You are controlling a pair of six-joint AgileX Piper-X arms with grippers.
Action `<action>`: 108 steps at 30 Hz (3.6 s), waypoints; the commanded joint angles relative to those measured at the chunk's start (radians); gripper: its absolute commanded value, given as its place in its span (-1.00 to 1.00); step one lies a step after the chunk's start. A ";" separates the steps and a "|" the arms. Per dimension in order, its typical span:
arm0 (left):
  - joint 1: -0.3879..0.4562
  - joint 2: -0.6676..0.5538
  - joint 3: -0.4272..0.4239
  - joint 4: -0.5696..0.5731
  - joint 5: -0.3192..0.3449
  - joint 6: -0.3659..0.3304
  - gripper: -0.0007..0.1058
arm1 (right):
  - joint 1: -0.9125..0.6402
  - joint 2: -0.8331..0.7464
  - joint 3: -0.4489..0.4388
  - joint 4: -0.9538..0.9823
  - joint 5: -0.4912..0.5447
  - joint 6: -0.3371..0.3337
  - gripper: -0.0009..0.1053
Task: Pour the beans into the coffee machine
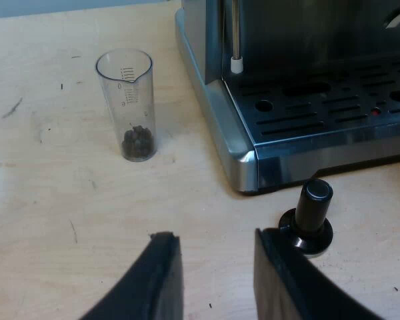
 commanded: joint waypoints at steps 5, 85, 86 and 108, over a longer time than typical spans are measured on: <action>-0.004 -0.041 -0.002 -0.008 0.007 -0.007 -0.43 | -0.002 -0.047 -0.002 -0.002 -0.001 -0.009 0.18; -0.004 0.312 -0.125 -0.102 0.049 -0.075 0.21 | 0.619 0.601 -0.411 -0.194 -0.071 -0.055 0.18; -0.004 0.315 -0.125 -0.104 0.049 -0.075 0.21 | 0.631 0.604 -0.411 -0.198 -0.065 -0.055 0.18; -0.004 0.360 -0.125 -0.166 0.046 -0.071 0.21 | 0.898 0.768 -0.411 -0.498 0.169 0.021 0.18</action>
